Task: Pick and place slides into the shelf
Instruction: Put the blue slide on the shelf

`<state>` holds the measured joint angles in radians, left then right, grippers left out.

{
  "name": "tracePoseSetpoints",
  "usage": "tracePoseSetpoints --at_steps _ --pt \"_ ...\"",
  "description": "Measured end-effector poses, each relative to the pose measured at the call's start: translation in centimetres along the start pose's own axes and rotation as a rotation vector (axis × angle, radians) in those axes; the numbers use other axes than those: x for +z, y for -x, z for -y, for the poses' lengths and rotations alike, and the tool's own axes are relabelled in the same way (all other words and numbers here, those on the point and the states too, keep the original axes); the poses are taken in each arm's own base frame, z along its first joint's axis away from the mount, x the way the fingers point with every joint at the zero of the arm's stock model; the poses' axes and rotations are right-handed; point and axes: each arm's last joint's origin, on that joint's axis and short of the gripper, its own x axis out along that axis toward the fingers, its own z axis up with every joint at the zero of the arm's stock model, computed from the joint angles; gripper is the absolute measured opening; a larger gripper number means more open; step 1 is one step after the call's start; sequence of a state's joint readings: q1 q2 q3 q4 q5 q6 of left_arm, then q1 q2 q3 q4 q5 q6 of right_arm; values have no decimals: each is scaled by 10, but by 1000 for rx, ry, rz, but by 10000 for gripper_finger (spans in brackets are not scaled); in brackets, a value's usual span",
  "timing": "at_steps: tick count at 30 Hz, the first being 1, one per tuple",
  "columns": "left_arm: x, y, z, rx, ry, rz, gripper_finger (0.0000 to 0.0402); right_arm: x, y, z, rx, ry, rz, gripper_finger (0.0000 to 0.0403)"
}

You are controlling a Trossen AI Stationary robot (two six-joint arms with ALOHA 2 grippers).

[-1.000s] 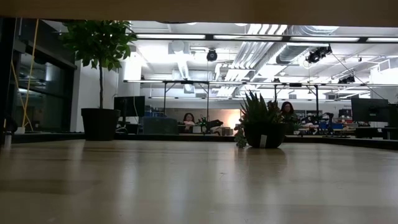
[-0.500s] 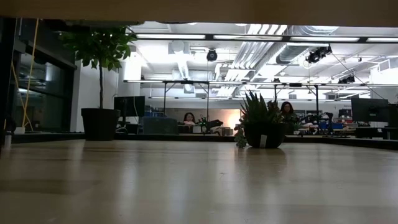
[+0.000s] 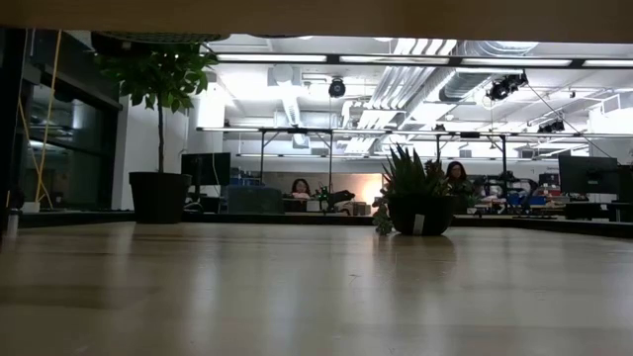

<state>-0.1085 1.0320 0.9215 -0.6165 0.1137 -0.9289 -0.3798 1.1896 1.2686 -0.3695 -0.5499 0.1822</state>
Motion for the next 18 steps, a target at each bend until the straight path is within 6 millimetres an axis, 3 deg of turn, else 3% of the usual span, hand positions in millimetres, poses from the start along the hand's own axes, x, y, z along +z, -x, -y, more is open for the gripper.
tracePoseSetpoints --at_steps 7,13,18 --pt "-10 5 -17 231 -92 -23 326 -7 -18 1 -6 -86 -54 94" --pt "-9 -6 -23 350 -174 -32 326 -17 -41 6 -11 -125 -115 94" --pt "-9 -22 -25 393 -223 -103 326 -19 -45 8 -13 -149 -122 94"
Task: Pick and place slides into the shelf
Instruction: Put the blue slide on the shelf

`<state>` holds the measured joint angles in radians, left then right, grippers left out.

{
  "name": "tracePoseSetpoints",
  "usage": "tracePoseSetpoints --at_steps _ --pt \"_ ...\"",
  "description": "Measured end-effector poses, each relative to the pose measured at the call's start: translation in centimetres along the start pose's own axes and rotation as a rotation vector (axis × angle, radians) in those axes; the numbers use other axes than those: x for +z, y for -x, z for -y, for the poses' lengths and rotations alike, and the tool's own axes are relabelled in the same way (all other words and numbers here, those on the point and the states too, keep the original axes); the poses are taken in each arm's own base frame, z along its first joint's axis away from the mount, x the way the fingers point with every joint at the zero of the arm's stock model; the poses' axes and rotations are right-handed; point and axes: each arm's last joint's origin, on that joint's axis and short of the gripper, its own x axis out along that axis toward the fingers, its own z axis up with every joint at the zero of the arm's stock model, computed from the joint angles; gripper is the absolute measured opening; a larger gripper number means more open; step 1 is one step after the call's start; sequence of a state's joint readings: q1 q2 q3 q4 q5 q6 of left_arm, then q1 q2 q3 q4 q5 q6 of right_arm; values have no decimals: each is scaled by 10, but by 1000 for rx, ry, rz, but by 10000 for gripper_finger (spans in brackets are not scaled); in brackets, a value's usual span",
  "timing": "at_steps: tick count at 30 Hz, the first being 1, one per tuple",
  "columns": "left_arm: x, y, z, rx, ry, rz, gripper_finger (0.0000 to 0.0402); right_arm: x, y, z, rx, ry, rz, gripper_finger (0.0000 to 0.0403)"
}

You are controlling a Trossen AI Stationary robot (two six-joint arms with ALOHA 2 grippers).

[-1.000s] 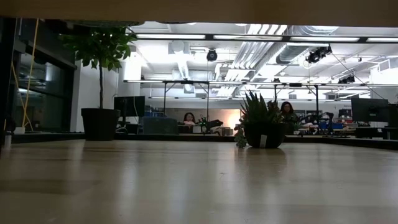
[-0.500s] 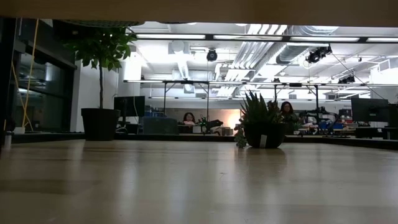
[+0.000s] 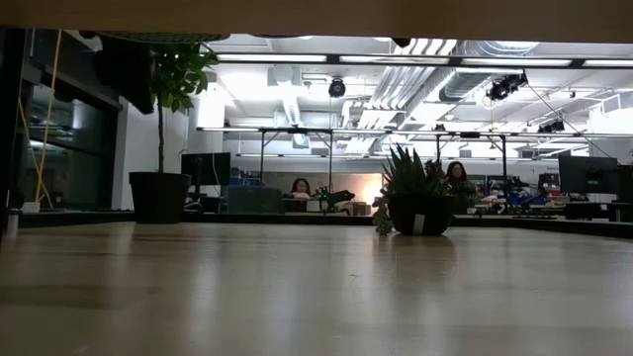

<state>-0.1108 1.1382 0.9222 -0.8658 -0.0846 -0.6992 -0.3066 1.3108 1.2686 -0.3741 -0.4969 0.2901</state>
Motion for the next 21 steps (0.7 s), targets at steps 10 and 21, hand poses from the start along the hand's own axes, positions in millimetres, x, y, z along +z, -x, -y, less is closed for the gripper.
tracePoseSetpoints --at_steps 10,21 --pt "5 -21 7 22 -84 -37 326 1 1 -1 2 5 11 94" --pt "13 -22 13 -38 -102 46 326 1 1 -1 1 16 11 94"
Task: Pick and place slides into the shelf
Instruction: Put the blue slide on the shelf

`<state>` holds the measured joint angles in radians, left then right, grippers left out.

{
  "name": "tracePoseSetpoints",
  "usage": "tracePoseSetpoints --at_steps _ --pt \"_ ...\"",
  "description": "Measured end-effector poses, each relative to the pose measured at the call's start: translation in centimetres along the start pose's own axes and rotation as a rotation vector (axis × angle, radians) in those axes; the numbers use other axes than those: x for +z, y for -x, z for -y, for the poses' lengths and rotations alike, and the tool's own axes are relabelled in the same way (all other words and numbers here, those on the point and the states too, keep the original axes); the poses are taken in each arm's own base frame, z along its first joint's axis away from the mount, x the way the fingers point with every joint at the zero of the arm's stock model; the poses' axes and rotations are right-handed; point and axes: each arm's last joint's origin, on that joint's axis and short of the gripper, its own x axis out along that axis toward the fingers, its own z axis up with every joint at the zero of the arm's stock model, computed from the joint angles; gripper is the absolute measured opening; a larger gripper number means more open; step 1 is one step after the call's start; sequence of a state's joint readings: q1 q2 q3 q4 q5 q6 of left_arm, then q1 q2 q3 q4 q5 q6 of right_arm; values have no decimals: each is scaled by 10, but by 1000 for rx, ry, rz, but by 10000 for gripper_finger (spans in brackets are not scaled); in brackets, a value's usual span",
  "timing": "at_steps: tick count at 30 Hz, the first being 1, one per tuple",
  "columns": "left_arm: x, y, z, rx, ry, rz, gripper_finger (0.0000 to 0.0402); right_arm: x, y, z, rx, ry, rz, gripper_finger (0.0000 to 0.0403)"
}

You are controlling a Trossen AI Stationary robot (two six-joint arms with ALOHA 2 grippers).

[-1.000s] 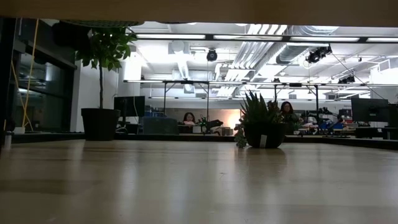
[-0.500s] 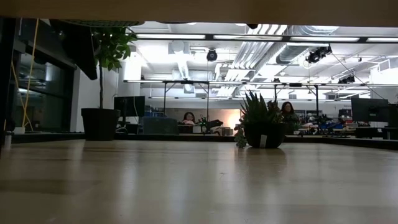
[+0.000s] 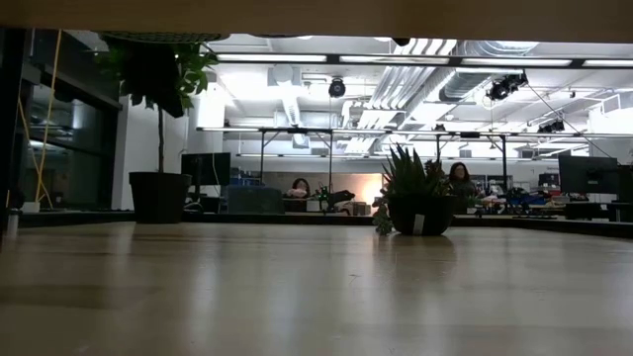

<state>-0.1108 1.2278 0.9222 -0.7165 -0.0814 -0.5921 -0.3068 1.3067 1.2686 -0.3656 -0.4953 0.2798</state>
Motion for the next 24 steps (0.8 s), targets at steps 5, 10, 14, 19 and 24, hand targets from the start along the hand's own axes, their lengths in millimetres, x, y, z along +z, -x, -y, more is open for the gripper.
tracePoseSetpoints --at_steps 5,10,14,19,24 --pt "1 0 3 -70 -42 -20 326 0 0 0 0 10 0 94" --pt "-1 0 5 -134 -87 -59 326 0 0 0 0 18 0 94" --pt "4 5 8 -161 -152 -41 326 0 0 0 0 19 0 94" --pt "11 13 12 -176 -230 -8 326 0 0 0 0 19 0 94" --pt "12 15 14 -223 -276 -17 326 0 0 0 0 19 0 94"
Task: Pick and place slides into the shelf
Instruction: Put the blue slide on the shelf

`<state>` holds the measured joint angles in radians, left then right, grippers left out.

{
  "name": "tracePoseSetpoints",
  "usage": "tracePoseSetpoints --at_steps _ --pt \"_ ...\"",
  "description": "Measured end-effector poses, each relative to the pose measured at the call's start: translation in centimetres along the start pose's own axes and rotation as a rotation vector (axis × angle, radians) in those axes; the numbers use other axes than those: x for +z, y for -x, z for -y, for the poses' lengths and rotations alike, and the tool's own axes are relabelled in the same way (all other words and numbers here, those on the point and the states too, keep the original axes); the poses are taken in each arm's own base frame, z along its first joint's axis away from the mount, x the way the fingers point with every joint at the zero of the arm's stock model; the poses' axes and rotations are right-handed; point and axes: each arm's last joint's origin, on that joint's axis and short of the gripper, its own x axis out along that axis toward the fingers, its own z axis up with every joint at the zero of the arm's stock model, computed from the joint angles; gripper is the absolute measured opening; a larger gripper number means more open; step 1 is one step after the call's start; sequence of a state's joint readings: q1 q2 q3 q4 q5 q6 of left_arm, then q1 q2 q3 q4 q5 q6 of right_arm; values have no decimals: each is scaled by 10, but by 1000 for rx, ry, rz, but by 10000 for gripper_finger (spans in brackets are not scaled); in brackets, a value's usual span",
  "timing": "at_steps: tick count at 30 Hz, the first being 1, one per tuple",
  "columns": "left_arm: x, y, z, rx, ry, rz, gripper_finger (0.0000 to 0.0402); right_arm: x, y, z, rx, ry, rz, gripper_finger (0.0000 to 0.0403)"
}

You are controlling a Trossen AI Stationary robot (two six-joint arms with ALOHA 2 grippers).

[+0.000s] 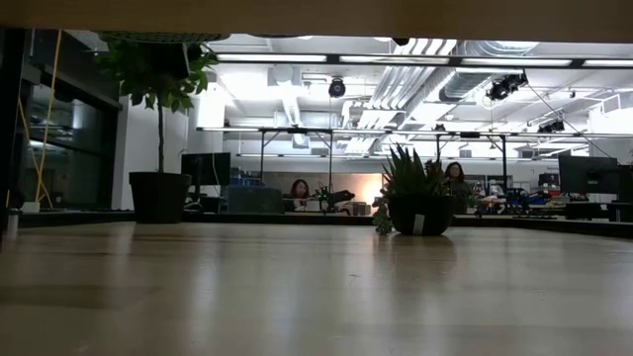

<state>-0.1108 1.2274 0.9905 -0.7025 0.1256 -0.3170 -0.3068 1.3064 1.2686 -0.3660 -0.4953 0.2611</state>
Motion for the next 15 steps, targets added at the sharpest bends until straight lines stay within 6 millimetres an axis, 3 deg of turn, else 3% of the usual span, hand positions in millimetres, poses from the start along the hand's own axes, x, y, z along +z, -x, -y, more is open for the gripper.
tracePoseSetpoints --at_steps 5,15 --pt "-1 0 1 -35 -22 -13 326 0 0 0 0 0 0 94" --pt "2 0 -3 119 15 46 326 0 0 0 0 -5 0 94"
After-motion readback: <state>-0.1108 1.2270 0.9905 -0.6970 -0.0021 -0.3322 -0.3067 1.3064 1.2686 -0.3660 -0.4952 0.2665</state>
